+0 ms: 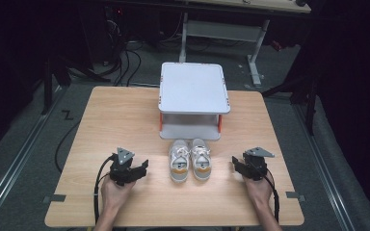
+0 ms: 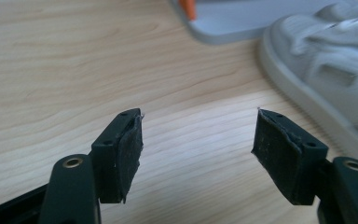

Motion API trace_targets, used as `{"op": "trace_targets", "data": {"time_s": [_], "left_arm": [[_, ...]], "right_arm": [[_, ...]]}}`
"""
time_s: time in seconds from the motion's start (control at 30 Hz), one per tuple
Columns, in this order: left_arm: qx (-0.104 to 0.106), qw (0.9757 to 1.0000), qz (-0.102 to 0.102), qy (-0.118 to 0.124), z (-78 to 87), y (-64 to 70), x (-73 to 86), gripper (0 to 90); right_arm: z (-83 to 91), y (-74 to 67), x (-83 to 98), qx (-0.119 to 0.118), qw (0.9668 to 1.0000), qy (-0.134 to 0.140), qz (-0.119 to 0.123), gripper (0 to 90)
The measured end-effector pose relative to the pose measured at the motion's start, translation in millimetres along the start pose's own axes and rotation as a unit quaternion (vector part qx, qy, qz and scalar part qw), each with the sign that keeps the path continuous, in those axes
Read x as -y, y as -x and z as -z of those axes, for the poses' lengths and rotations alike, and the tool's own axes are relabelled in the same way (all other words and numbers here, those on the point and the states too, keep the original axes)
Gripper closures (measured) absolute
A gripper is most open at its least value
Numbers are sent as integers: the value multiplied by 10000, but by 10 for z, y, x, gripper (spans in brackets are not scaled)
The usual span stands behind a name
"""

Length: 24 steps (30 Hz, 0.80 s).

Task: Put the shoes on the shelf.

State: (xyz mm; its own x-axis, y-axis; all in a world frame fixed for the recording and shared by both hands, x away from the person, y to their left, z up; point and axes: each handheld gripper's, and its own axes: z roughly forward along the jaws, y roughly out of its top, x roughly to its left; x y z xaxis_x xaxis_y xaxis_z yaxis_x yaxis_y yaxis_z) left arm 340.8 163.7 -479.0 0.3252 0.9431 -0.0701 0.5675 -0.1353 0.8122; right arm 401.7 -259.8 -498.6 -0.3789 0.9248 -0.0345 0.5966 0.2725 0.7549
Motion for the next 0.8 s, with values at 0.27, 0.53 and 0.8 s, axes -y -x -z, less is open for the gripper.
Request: {"op": "trace_targets", "data": {"time_s": [0.27, 0.53, 0.8], "left_arm": [[521, 9982, -203, 203, 96, 365, -200, 292], [1098, 9929, -464, -59, 96, 804, -395, 335], [1116, 9914, -486, -478, -156, 1173, -512, 356]], "right_arm": [[-13, -47, 20, 81, 9998, -78, 152, 488], [-5, -34, 28, -27, 9999, -91, 59, 533], [0, -42, 32, -17, 9999, -79, 88, 563]]}}
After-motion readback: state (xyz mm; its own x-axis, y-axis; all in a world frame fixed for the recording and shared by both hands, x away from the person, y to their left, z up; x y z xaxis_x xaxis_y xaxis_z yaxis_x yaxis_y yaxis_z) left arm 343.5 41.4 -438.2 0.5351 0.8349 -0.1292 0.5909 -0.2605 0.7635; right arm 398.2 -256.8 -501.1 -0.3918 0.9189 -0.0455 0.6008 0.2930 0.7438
